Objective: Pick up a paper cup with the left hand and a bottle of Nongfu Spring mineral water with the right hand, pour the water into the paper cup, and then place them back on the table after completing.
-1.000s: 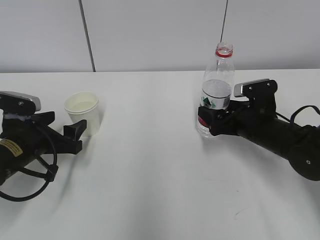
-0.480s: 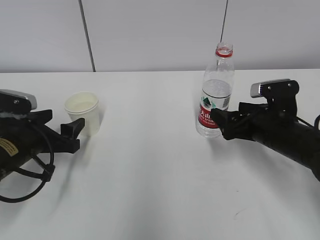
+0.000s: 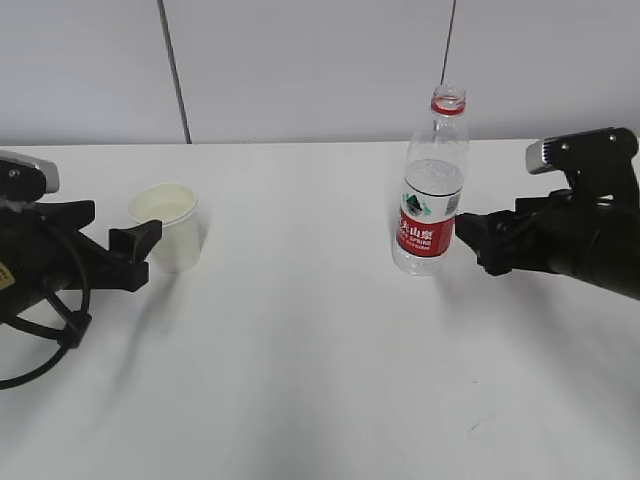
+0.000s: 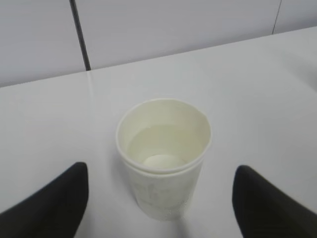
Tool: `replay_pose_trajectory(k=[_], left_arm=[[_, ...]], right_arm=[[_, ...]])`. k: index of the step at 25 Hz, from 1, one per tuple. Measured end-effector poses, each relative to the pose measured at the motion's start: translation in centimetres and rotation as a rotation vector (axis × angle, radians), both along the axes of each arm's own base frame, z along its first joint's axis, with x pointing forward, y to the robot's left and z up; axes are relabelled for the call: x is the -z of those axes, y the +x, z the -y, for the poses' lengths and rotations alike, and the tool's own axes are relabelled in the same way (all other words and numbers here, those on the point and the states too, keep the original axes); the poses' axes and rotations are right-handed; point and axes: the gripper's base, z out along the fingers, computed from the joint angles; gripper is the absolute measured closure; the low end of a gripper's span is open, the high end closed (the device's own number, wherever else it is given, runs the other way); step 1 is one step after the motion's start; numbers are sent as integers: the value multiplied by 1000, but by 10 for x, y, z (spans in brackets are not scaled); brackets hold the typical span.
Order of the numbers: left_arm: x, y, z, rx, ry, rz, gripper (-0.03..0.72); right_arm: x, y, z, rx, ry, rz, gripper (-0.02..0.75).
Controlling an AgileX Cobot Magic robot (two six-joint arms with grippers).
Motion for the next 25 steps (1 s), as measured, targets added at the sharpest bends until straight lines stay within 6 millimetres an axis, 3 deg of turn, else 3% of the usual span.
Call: replay_pose_trajectory(k=[5,16,25], left_arm=[[-12,-7,-4,-24,18,-84,139],[-44,-37,-18,-122,63,-314,139],[-86,-57,-30,-241,116,-577,139]], right_arm=[[-20,-12,6,37,-27,-44,160],[-55,-46,25,240,-45,-332,182],[-89,-61,26,364,17,-641,182]])
